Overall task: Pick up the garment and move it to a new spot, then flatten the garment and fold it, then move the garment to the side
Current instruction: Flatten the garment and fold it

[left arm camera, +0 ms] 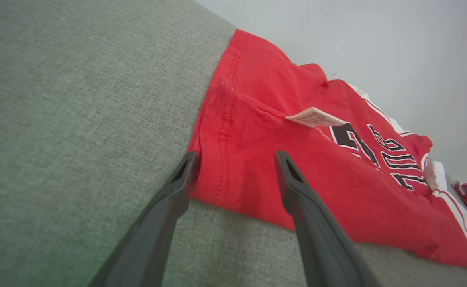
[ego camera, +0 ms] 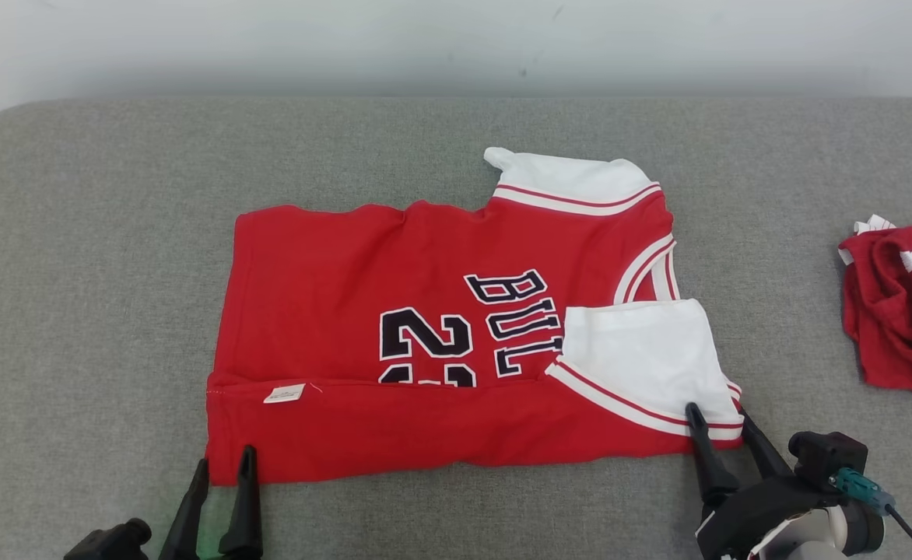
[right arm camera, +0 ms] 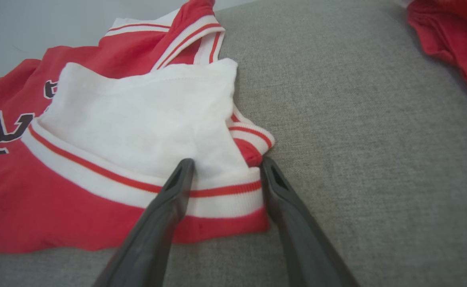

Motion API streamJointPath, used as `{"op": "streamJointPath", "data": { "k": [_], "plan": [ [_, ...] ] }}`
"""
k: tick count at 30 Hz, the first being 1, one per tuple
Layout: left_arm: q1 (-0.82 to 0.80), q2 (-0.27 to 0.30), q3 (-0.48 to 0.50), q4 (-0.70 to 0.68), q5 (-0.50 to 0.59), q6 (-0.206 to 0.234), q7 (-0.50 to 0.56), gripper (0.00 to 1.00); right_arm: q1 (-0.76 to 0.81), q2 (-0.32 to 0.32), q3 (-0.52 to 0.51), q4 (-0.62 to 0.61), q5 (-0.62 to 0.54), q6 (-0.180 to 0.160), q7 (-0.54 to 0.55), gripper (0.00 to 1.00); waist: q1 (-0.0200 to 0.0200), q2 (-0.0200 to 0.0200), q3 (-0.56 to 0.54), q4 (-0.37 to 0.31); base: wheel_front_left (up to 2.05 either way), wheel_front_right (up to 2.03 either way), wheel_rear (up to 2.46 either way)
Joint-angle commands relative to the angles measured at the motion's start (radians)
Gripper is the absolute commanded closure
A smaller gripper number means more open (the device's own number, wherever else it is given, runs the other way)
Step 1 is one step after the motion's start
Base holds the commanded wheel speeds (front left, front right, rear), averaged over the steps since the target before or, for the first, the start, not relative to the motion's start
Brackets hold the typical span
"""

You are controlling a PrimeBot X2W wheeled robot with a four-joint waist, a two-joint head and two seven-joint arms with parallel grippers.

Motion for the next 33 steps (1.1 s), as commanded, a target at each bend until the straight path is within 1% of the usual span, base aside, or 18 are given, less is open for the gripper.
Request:
{"op": "streamJointPath", "data": {
  "k": [1,3,6,9,11,12,15,16,17,18,19,20,22,29,33],
  "plan": [
    [-0.009,0.001,-0.002,0.012,-0.014,0.000,-0.003,0.00,0.002,-0.004,0.006,-0.002,0.006,-0.001,0.000,0.11,0.0000,0.0000,0.004,-0.002,0.00,0.00,0.00],
    [-0.015,0.001,0.003,0.023,-0.020,0.000,-0.003,0.00,0.001,-0.003,0.010,-0.004,0.007,-0.001,0.000,0.04,0.0000,0.0000,0.007,-0.005,0.00,0.00,0.00],
    [-0.031,0.002,0.006,0.047,-0.024,0.000,-0.003,0.00,0.002,-0.001,0.018,-0.007,0.005,-0.001,0.000,0.04,0.0000,0.0000,0.014,-0.009,0.00,0.00,0.00],
    [-0.040,0.003,-0.002,0.070,-0.028,0.000,-0.003,0.00,-0.004,-0.007,0.029,-0.007,0.014,-0.001,0.000,0.07,0.0000,0.0000,0.020,-0.014,0.00,0.00,0.00],
    [-0.050,0.008,0.005,0.072,-0.030,0.000,-0.003,0.00,-0.008,-0.010,0.035,-0.009,0.020,-0.001,0.000,0.15,0.0000,0.0000,0.025,-0.017,0.00,0.00,0.00],
    [-0.052,0.007,0.010,0.073,-0.031,0.000,-0.003,0.00,-0.009,-0.010,0.039,-0.007,0.024,-0.001,0.000,0.15,0.0000,0.0000,0.026,-0.018,0.00,0.00,0.00],
    [-0.054,0.008,0.001,0.077,-0.033,0.000,-0.003,0.00,-0.013,-0.013,0.053,-0.003,0.035,-0.001,0.001,0.27,0.0000,0.0000,0.030,-0.021,0.00,0.00,0.00],
    [-0.055,0.009,-0.003,0.077,-0.034,0.000,-0.003,0.05,-0.013,-0.013,0.059,-0.002,0.037,-0.001,0.001,0.29,0.0000,0.0000,0.031,-0.022,0.00,0.00,0.00],
    [-0.056,0.011,-0.010,0.079,-0.035,0.000,-0.002,0.39,-0.015,-0.014,0.064,-0.001,0.040,-0.001,0.001,0.38,0.0000,0.0000,0.032,-0.023,0.00,0.00,0.00],
    [-0.057,0.013,-0.016,0.080,-0.037,0.000,-0.001,0.73,-0.016,-0.012,0.069,0.000,0.047,-0.001,0.001,0.52,0.0000,0.0000,0.033,-0.023,0.00,0.00,0.00],
    [-0.057,0.015,-0.019,0.080,-0.040,0.000,-0.001,0.93,-0.018,-0.013,0.076,0.003,0.050,-0.001,0.001,0.56,0.0000,0.0000,0.033,-0.024,0.00,0.00,0.00],
    [-0.058,0.016,-0.021,0.079,-0.044,0.000,-0.001,1.00,-0.019,-0.015,0.082,0.005,0.054,-0.001,0.001,0.67,0.0000,0.0000,0.033,-0.024,0.00,0.00,0.00],
    [-0.058,0.017,-0.025,0.073,-0.049,0.000,-0.002,1.00,-0.021,-0.018,0.091,0.010,0.064,-0.001,0.001,1.00,0.0000,0.0000,0.032,-0.024,0.00,0.00,0.00],
    [-0.054,0.025,-0.035,0.066,-0.060,0.000,-0.002,1.00,-0.025,-0.026,0.098,0.018,0.088,-0.001,0.001,1.00,0.0000,0.0000,0.027,-0.023,0.00,0.00,0.00],
    [-0.031,0.029,-0.040,0.078,-0.068,0.000,-0.002,1.00,-0.010,-0.029,0.098,0.019,0.096,-0.001,0.000,1.00,0.0000,0.0000,0.005,-0.023,0.00,0.00,0.00]
  ]
}}
